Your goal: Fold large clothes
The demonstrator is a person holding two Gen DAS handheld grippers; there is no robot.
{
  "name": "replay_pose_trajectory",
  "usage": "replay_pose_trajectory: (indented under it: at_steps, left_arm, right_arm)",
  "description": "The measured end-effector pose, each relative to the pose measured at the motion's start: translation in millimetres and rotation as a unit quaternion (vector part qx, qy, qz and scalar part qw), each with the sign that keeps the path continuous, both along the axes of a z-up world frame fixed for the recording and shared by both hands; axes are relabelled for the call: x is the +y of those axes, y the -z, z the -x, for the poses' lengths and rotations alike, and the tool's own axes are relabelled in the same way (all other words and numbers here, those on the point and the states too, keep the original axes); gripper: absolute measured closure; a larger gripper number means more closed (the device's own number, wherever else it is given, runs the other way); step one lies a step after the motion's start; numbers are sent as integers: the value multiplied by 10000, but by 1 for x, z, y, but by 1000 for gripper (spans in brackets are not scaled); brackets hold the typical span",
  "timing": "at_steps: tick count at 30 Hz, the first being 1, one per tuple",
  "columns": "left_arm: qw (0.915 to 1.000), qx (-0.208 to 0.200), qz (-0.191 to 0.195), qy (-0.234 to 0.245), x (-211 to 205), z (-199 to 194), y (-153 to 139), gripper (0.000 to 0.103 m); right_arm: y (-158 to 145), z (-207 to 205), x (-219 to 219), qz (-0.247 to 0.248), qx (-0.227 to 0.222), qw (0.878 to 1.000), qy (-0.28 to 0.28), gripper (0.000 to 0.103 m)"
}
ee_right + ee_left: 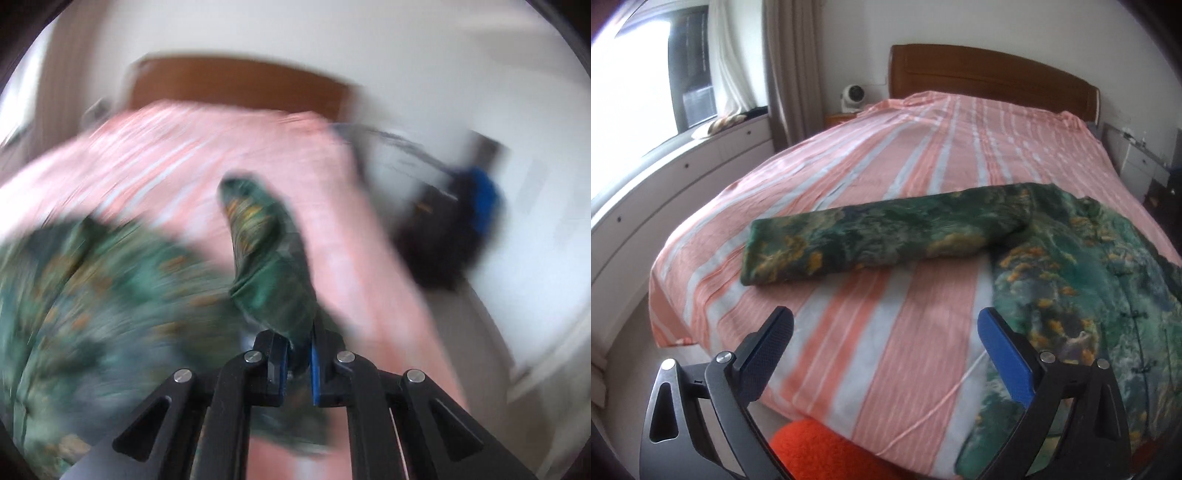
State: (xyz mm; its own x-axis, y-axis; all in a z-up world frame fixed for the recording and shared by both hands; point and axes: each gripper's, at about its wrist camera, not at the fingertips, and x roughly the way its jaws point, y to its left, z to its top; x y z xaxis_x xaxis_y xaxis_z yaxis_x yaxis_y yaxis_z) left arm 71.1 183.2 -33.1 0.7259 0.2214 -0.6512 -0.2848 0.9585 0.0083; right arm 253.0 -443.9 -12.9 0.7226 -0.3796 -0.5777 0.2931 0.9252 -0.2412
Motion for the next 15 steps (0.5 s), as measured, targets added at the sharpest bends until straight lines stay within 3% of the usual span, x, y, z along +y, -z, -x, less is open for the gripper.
replay_pose_trajectory:
  at_steps: [3, 6, 7, 10, 11, 13, 15]
  left_arm:
    - [9995, -84, 10, 289, -28, -8, -5, 3]
    - [9984, -22, 66, 554, -52, -15, -5, 3]
    - [9982, 4, 78, 595, -56, -16, -5, 3]
    - [9973, 92, 104, 720, -68, -14, -5, 2]
    - [9971, 109, 100, 747, -71, -12, -5, 1]
    - [9967, 103, 21, 801, -75, -6, -8, 1]
    - [9967, 88, -89, 803, -80, -2, -10, 0]
  right_arm:
    - [-8, 45, -95, -214, -81, 9940, 1066, 95]
    - [39, 85, -173, -911, 419, 9771, 1879, 94]
    - [55, 92, -184, -1124, 542, 9718, 2002, 93]
    - [122, 114, -212, -1971, 1142, 9464, 2290, 75]
    - [132, 120, -214, -2093, 1152, 9426, 2332, 68]
    - [136, 134, -213, -2088, 886, 9419, 2475, 63]
    - [120, 144, -195, -1734, 525, 9502, 2535, 63]
